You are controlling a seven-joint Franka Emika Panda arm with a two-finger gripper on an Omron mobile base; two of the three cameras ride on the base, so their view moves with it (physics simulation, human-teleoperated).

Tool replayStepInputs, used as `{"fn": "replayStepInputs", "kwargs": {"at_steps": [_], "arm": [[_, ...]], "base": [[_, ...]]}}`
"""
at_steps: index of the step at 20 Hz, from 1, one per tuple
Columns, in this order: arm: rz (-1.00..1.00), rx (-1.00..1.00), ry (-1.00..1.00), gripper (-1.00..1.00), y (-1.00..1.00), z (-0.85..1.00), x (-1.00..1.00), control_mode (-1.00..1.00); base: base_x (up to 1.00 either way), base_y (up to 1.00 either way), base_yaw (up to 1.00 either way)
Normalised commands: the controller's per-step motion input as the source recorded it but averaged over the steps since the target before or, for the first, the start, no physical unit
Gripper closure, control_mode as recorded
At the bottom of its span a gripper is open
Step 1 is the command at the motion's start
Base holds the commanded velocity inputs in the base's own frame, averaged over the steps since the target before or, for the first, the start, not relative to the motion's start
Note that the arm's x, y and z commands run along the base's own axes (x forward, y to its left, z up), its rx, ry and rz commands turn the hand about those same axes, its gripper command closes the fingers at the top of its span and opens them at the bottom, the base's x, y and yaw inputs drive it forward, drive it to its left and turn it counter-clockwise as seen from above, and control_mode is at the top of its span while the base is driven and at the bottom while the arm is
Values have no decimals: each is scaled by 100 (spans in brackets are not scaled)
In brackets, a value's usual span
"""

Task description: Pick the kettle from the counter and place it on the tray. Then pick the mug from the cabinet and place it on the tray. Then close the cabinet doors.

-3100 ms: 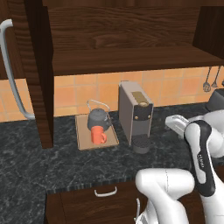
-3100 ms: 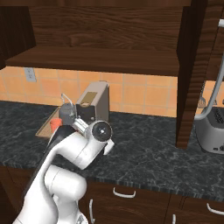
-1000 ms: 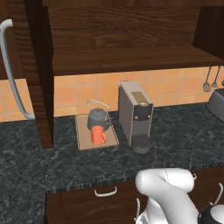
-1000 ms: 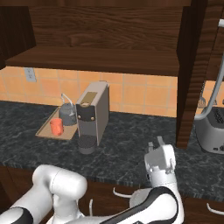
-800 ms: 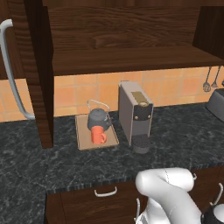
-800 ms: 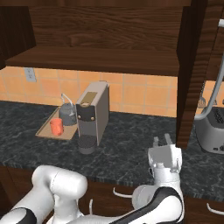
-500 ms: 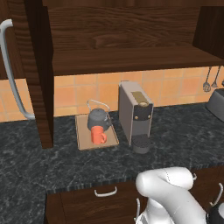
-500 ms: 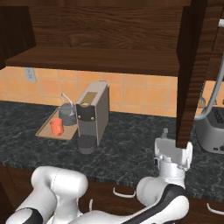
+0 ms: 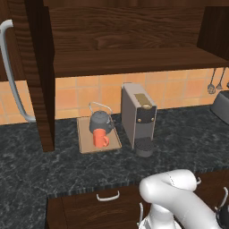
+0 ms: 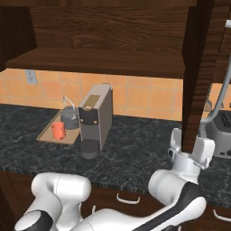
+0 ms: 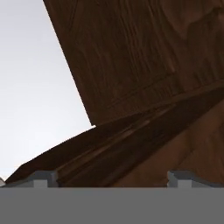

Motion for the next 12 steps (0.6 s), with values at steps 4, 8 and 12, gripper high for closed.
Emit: {"fn": "replayStepInputs", "kwargs": {"at_steps": [4, 8, 12], "arm": [[-1, 0, -15, -100, -11, 47, -22, -100], [-3, -1, -15, -100, 1, 49, -36, -100], [0, -13, -12, -100, 37, 34, -51, -100]], "base": [[0, 0, 0], [0, 0, 0], [0, 0, 0]]}}
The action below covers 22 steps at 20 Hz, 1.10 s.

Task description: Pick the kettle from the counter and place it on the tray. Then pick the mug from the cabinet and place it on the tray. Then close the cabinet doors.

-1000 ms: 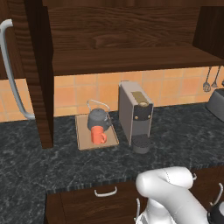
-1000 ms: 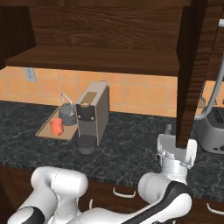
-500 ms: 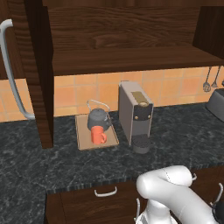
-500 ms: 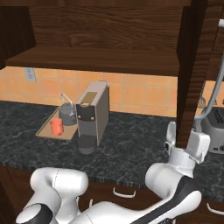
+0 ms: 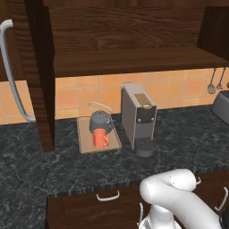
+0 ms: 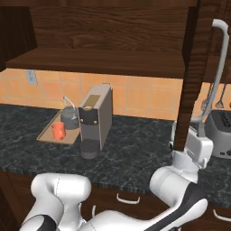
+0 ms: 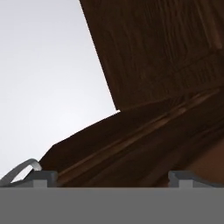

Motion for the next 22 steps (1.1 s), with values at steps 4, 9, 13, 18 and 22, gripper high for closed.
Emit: {"fn": "replayStepInputs", "kwargs": {"at_steps": [4, 9, 13, 18, 22], "arm": [[0, -12, -5, -100, 31, 64, -48, -100], [-1, -29, 19, -100, 37, 78, -27, -100], [0, -36, 47, -100, 7, 81, -4, -100], [0, -9, 17, -100, 7, 34, 6, -100], [0, -3, 0, -100, 38, 46, 0, -100]], "base": [[0, 0, 0], [0, 0, 0], [0, 0, 0], [0, 0, 0], [0, 0, 0]]}}
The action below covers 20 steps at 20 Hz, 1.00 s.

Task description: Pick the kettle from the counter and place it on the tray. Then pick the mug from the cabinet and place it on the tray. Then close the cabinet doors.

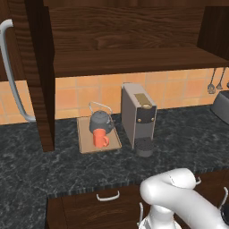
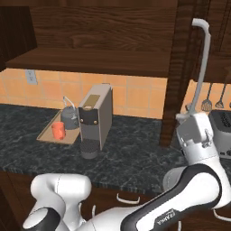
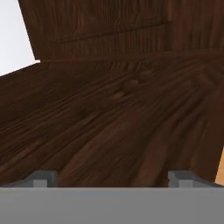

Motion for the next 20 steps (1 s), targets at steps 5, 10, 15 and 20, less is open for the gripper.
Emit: {"fn": "replayStepInputs", "kwargs": {"at_steps": [5, 10, 15, 20], "arm": [[-1, -8, 0, -100, 56, 55, 0, -100], [-4, -9, 5, -100, 52, 56, 0, -100], [-5, -11, 18, -100, 56, 49, 0, -100], [-3, -16, 43, -100, 48, 38, 20, -100]], "base": [[0, 0, 0], [0, 0, 0], [0, 0, 0], [0, 0, 0]]}}
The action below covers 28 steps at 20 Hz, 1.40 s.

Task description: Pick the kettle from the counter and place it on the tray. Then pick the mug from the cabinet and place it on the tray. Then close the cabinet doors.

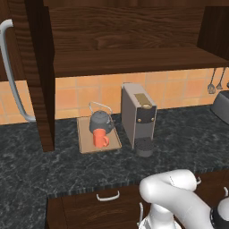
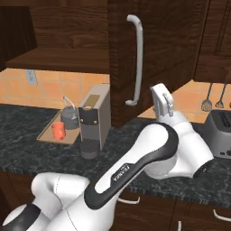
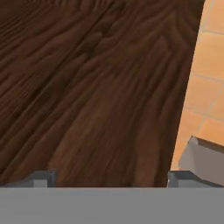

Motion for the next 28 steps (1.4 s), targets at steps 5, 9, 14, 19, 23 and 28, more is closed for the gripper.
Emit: {"fn": "replayStepInputs", "kwargs": {"at_steps": [5, 9, 14, 19, 23, 28], "arm": [[0, -2, 24, -100, 31, 3, 55, -100], [0, 3, 4, -100, 16, 0, 61, -100], [-1, 8, -1, -100, 8, 8, 53, -100], [-6, 0, 8, -100, 0, 61, 44, -100], [-6, 1, 3, -100, 4, 60, 41, -100], [-8, 5, -15, -100, 67, 27, 28, -100]], "base": [[0, 0, 0], [0, 0, 0], [0, 0, 0], [0, 0, 0], [0, 0, 0], [0, 0, 0]]}}
